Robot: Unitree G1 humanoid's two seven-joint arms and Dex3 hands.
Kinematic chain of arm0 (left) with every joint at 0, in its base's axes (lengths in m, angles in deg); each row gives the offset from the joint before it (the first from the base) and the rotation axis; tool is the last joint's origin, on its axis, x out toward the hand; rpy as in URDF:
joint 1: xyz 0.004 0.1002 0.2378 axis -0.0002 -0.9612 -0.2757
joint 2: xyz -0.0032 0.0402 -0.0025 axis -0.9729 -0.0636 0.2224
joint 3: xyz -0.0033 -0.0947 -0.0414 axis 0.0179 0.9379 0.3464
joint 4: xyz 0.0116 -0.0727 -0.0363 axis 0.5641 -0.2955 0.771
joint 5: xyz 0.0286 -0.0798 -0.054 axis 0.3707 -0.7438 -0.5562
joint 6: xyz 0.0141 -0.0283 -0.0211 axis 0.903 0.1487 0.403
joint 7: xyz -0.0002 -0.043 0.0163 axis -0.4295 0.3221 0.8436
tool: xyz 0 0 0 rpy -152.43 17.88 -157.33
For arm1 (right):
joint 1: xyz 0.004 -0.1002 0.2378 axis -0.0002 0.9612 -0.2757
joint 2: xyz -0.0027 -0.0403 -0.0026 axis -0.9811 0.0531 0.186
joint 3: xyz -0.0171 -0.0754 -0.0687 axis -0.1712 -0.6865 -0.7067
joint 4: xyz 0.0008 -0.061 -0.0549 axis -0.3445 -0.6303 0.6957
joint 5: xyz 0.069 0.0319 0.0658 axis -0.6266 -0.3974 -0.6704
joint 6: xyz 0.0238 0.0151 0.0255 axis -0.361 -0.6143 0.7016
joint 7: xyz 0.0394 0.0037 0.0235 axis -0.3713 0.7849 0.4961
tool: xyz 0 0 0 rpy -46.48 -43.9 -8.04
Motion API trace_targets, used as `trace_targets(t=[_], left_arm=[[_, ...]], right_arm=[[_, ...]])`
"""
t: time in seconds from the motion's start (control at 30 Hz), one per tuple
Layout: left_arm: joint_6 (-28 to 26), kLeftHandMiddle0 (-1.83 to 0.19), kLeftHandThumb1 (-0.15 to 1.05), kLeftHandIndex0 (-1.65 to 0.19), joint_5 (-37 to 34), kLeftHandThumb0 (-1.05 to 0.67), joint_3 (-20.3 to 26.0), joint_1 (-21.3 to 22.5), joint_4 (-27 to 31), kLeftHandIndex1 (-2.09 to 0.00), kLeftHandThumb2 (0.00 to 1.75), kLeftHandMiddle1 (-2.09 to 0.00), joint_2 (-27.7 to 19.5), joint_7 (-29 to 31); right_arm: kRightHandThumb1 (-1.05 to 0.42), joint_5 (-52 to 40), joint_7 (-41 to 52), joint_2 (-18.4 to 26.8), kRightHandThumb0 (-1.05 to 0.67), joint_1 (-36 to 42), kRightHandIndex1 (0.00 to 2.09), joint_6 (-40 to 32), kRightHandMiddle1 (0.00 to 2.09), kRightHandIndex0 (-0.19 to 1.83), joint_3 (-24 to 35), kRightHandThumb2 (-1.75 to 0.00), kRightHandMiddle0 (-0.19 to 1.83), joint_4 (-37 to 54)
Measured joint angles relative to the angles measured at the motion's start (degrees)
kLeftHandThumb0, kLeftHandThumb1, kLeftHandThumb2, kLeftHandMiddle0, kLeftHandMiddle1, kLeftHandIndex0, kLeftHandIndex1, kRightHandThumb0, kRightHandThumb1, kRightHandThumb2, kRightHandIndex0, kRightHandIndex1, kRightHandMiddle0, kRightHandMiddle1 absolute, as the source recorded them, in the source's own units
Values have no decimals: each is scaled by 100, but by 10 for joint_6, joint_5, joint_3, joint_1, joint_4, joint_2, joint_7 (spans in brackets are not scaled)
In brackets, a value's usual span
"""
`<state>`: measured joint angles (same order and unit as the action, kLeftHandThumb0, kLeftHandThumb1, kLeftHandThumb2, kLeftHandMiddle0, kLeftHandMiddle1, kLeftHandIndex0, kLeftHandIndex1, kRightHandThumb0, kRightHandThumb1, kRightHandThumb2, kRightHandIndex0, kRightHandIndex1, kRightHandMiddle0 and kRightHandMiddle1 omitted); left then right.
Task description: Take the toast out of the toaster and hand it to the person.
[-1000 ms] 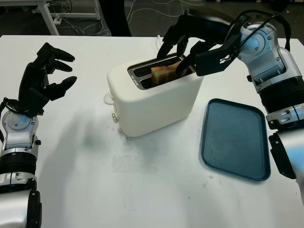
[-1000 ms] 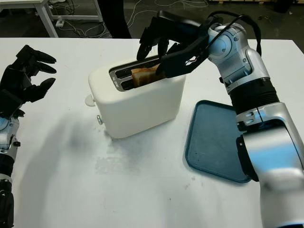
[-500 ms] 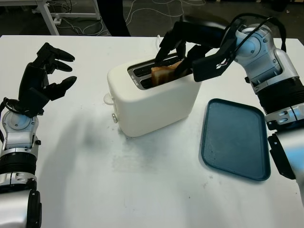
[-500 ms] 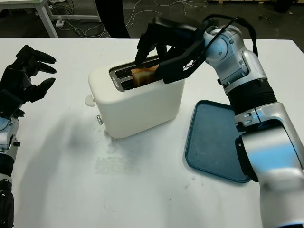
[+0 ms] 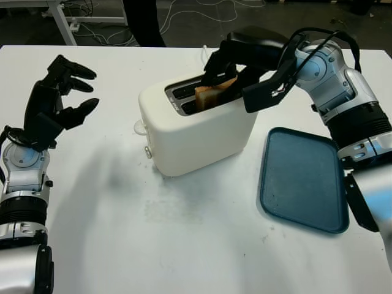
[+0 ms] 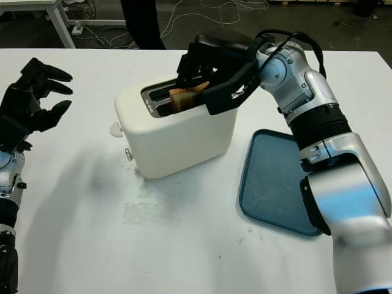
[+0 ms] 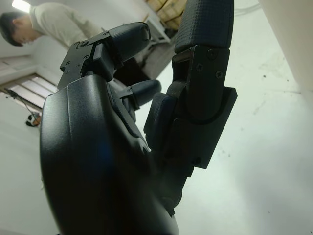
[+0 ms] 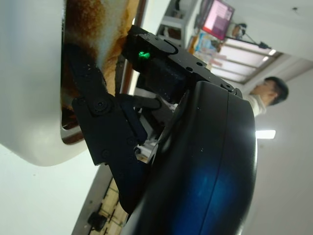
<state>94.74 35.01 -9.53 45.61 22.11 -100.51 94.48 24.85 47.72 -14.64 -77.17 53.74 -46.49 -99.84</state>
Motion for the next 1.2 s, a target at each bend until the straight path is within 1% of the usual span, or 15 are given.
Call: trace_targets(t=[0.07, 0.17, 0.2, 0.23, 0.27, 0.3, 0.33, 0.4, 0.43, 0.5, 0.6, 0.7, 0.83, 1.07, 1.2], left_arm=[[0, -6, 92, -11, 0, -105, 0, 0, 0, -143, 24, -156, 0, 0], [0, -5, 92, -11, 0, -105, 0, 0, 1, -143, 25, -157, 0, -2], [0, -4, 92, -11, 1, -105, 0, 0, 2, -143, 25, -157, 0, -4], [0, -4, 92, -10, 1, -105, 0, 0, 2, -144, 26, -158, 0, -5], [0, -3, 92, -10, 1, -105, 0, 0, 3, -144, 26, -158, 0, -5], [0, -3, 92, -11, 1, -105, 0, 0, 3, -144, 25, -159, 0, -5], [0, -3, 92, -11, 0, -105, 0, 0, 3, -144, 25, -159, 0, -5], [0, -3, 92, -10, 1, -105, 0, 0, 3, -145, 25, -160, 0, -5], [0, -2, 92, -10, 1, -105, 0, 0, 3, -145, 25, -160, 0, -5], [0, -2, 92, -10, 1, -105, 0, 0, 3, -145, 25, -160, 0, -6], [0, -2, 92, -10, 1, -105, 0, 0, 3, -145, 24, -160, 0, -6], [0, -2, 92, -10, 1, -105, 0, 0, 3, -145, 24, -160, 0, -6], [0, -2, 92, -9, 1, -105, 0, 0, 4, -146, 25, -162, 0, -6], [-1, -2, 92, -9, 1, -105, 0, 0, 4, -146, 24, -161, 0, -6], [-6, -3, 92, -10, 1, -105, 0, 0, 6, -147, 23, -162, 0, -7]], right_arm=[[-68, 0, 4, 0, -34, 0, 71, 0, 6, 107, -1, 0, 124, 0], [-72, 6, 0, 0, -41, 0, 104, 4, 10, 108, -6, 0, 135, -2], [-75, 13, -5, 1, -47, 0, 125, 8, 9, 109, -10, -1, 136, -2], [-77, 22, -13, 1, -49, 0, 137, 14, 9, 109, -14, -1, 137, -2], [-79, 31, -22, 3, -52, 0, 146, 21, 11, 110, -19, -1, 140, -2], [-85, 43, -35, 5, -56, -1, 148, 31, 13, 111, -24, -3, 143, -2], [-89, 55, -49, 8, -59, -1, 152, 40, 33, 114, -29, -8, 140, -1], [-91, 83, -72, 14, -59, -5, 167, 49, 124, 115, -42, -18, 112, 3], [-92, 95, -84, 17, -58, -7, 171, 53, 146, 116, -47, -21, 107, 5], [-92, 113, -108, 22, -55, -8, 174, 65, 169, 119, -52, -27, 102, 6], [-92, 137, -152, 28, -54, -8, 174, 87, 174, 121, -58, -33, 99, 2], [-92, 155, -197, 32, -52, -7, 175, 105, 174, 122, -59, -32, 99, -6], [-92, 176, -252, 35, -50, -7, 175, 126, 175, 118, -60, -39, 93, -25], [-92, 198, -327, 39, -53, -18, 175, 135, 175, 112, -59, -46, 84, -56], [-92, 195, -340, 47, -54, -46, 175, 135, 175, 103, -38, -49, 75, -80]])
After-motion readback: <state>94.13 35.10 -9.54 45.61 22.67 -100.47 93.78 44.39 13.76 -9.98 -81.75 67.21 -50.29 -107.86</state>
